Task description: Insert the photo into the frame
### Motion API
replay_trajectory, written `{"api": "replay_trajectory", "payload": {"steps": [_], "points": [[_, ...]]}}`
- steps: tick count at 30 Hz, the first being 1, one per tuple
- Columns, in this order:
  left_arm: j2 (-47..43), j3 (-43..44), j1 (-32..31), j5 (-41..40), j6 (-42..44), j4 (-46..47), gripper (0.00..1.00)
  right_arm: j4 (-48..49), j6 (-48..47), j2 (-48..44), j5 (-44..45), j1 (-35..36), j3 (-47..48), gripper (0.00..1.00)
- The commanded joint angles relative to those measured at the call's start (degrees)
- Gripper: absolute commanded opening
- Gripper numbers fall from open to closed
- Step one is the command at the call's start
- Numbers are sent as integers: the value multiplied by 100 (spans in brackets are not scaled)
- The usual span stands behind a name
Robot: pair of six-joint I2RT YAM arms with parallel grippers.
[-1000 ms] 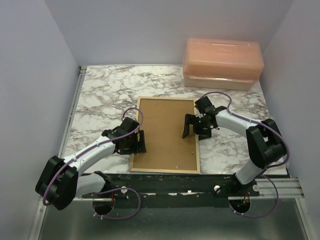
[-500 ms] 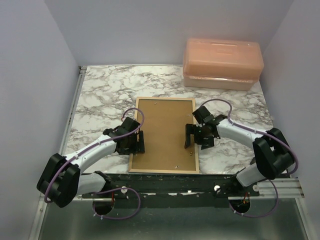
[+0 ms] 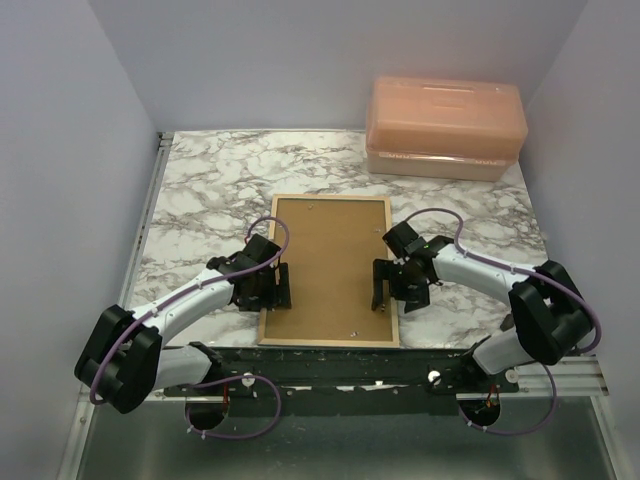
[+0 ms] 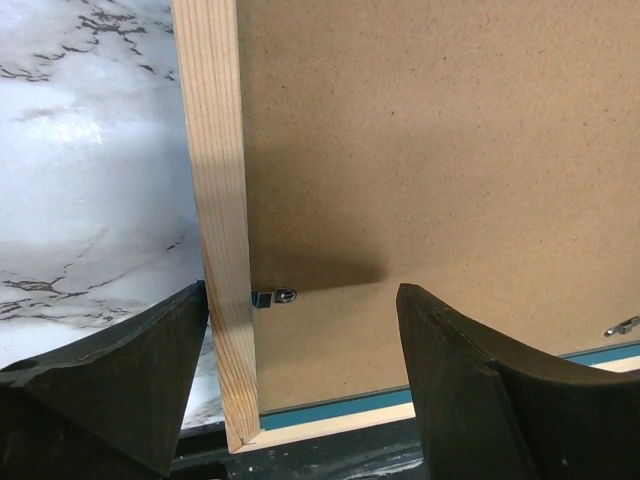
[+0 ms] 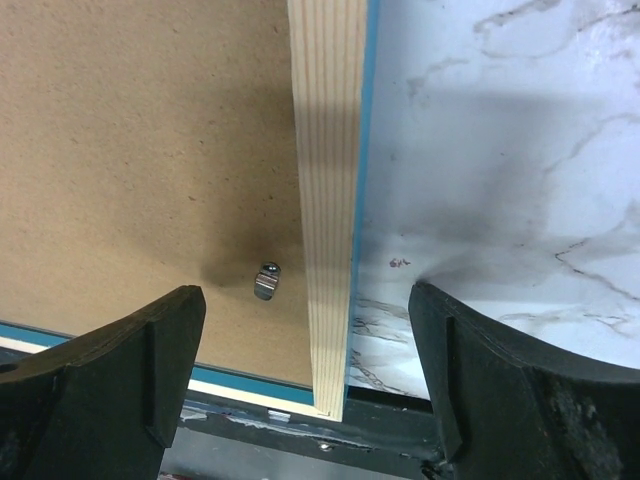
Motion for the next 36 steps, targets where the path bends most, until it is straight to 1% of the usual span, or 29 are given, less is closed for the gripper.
{"api": "replay_trajectory", "payload": {"steps": [1,3,7,9,11,13,16,18,20,22,23,26,27,28,30,32,34,36], "points": [[-41,75,-16,147,-3,-258,76,-495,174,255,242,115,-122,90],[-50,54,-20,111,23,-276,76,-497,232,231,357,134,-199,87],[-41,19,-16,124,41,-298,76,-420,303,385,577,138,-297,72],[-81,-4,-22,129,42,-300,75,-375,350,459,685,140,-266,69],[-136,-30,-18,127,37,-305,75,-392,377,489,1018,144,-166,61],[-161,-44,-15,113,16,-323,75,-427,369,502,1214,144,-54,52],[-182,-48,-23,98,-2,-361,75,-517,367,544,1361,145,114,30],[-191,-42,-15,70,-3,-396,75,-561,333,558,1434,145,176,18],[-200,-34,-16,49,-11,-427,75,-625,327,562,1559,145,227,8],[-208,-7,-17,25,-11,-462,75,-651,313,561,1637,145,247,1],[-215,15,-11,15,-11,-486,75,-637,297,539,1649,144,256,0],[-227,133,57,-11,1,-594,75,-575,214,489,1575,145,305,0],[-234,178,117,3,18,-639,75,-558,203,476,1518,145,329,3],[-249,224,185,17,38,-680,75,-526,163,458,1404,145,375,11],[-297,312,382,96,116,-727,75,-507,113,461,1252,144,523,43],[-331,418,617,235,241,-737,75,-476,52,553,1112,132,724,66],[-288,539,873,414,375,-709,75,-469,-7,773,981,78,1000,79],[-159,681,1109,605,520,-628,75,-413,-91,1042,813,-43,1255,86]]}}
